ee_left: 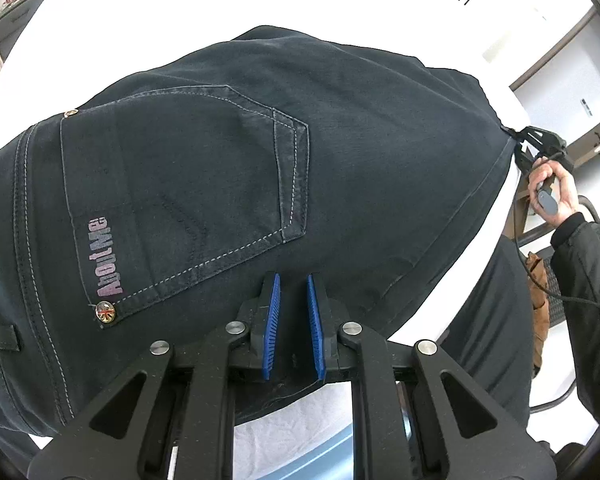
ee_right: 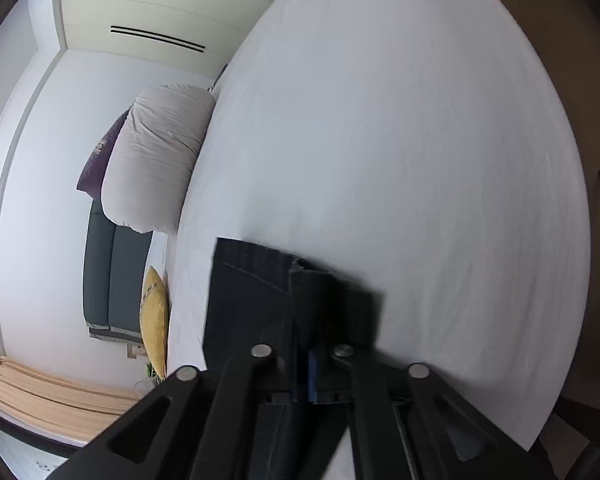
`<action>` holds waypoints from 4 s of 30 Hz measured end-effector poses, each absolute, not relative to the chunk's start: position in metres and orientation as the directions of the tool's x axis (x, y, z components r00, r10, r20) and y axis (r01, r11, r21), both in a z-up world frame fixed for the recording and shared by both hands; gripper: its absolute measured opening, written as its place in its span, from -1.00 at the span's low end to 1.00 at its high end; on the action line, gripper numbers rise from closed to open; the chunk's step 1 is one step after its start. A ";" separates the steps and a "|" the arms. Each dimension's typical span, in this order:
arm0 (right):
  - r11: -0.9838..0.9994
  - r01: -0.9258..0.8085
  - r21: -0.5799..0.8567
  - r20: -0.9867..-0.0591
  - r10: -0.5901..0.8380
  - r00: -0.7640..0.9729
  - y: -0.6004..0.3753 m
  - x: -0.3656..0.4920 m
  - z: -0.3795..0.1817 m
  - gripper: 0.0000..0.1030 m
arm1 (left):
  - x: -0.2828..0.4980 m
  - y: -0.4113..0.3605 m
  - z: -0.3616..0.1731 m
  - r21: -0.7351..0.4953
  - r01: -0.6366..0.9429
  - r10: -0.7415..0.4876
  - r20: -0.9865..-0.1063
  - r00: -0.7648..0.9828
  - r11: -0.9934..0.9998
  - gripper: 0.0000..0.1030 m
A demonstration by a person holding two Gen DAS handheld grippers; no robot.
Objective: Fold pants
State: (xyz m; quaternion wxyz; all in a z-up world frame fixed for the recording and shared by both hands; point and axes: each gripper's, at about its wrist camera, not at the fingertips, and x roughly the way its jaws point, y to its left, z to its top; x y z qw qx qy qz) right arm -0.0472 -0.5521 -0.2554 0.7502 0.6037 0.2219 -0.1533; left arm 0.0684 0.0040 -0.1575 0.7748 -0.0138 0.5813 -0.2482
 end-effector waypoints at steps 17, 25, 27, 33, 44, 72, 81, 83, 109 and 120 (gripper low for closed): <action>0.274 0.555 0.785 -0.586 0.040 0.809 -0.559 -0.072 -0.241 -0.90 | 0.058 0.011 -0.156 -0.318 0.357 -0.412 -0.883 0.226 0.878 -0.74; 0.350 0.555 0.755 -0.592 -0.001 0.806 -0.509 -0.101 -0.197 -0.21 | 0.048 0.020 -0.158 -0.328 0.353 -0.426 -0.869 0.250 0.876 -0.74; 0.412 0.483 0.773 -0.580 0.150 0.801 -0.465 -0.095 -0.190 -0.21 | 0.048 0.021 -0.161 -0.334 0.348 -0.430 -0.867 0.250 0.876 -0.74; 0.420 0.343 0.840 -0.532 0.515 0.672 -0.325 -0.081 -0.211 -0.21 | 0.047 0.023 -0.163 -0.339 0.349 -0.435 -0.866 0.247 0.874 -0.74; 0.337 0.384 0.860 -0.511 0.594 0.622 -0.291 -0.056 -0.248 -0.22 | 0.047 0.024 -0.162 -0.338 0.350 -0.434 -0.866 0.248 0.874 -0.74; 0.257 0.404 0.878 -0.478 0.435 0.763 -0.369 -0.068 -0.266 -0.98 | 0.049 0.011 -0.162 -0.320 0.348 -0.414 -0.878 0.241 0.881 -0.74; 0.260 0.488 0.833 -0.525 0.092 0.846 -0.451 -0.134 -0.222 -0.71 | 0.044 0.028 -0.146 -0.314 0.334 -0.407 -0.875 0.262 0.889 -0.74; 0.367 0.421 0.830 -0.505 0.170 0.846 -0.444 -0.114 -0.200 -0.71 | 0.042 0.024 -0.132 -0.297 0.352 -0.404 -0.869 0.286 0.887 -0.74; 0.423 0.306 0.853 -0.435 0.250 0.865 -0.509 -0.045 -0.191 -0.89 | 0.131 -0.054 -0.144 -0.318 0.421 -0.456 -0.843 0.284 0.849 -0.73; 0.413 0.277 0.867 -0.498 0.714 0.492 -0.319 0.136 -0.287 -1.00 | 0.205 -0.039 -0.175 -0.319 0.306 -0.410 -0.860 0.304 0.897 -0.74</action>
